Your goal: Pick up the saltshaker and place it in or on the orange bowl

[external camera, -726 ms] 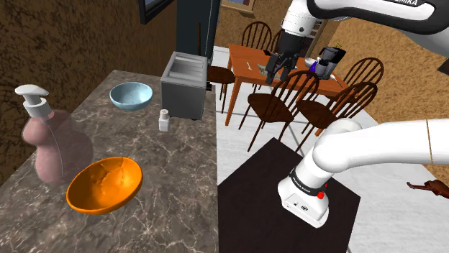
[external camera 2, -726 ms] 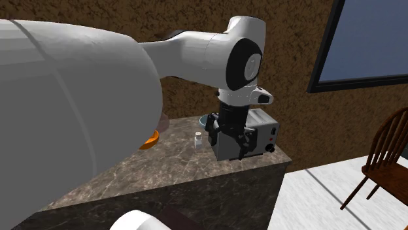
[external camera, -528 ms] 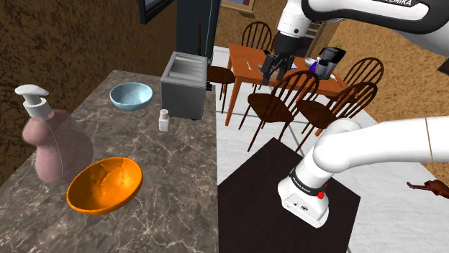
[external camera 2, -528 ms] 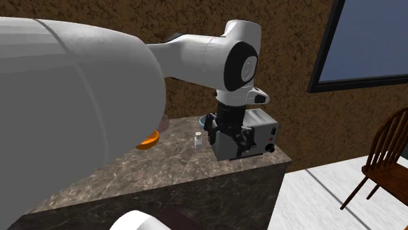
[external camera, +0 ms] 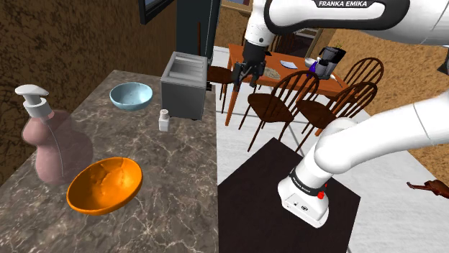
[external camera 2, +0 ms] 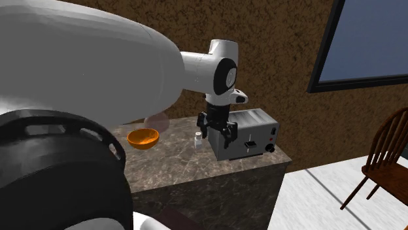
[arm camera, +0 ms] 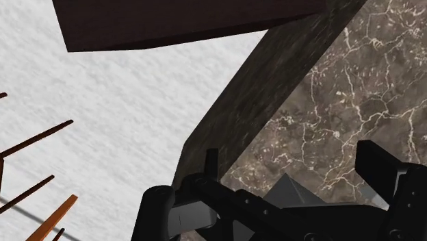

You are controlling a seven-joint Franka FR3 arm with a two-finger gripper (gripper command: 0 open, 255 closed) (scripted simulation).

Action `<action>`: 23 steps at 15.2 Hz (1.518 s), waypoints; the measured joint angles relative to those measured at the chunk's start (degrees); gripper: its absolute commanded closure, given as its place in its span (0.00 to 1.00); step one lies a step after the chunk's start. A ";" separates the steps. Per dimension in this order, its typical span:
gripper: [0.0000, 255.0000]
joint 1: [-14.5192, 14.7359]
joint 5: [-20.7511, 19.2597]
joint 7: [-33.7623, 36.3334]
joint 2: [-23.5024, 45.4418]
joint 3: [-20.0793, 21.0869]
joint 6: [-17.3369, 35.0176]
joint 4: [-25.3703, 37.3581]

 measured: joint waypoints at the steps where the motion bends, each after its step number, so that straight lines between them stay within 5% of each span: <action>1: 0.00 0.26 0.21 0.62 1.89 0.74 1.29 0.72; 10: 0.00 2.37 -0.19 7.30 18.83 7.40 11.33 8.64; 23: 0.00 6.83 -9.51 18.62 46.48 12.75 16.90 30.54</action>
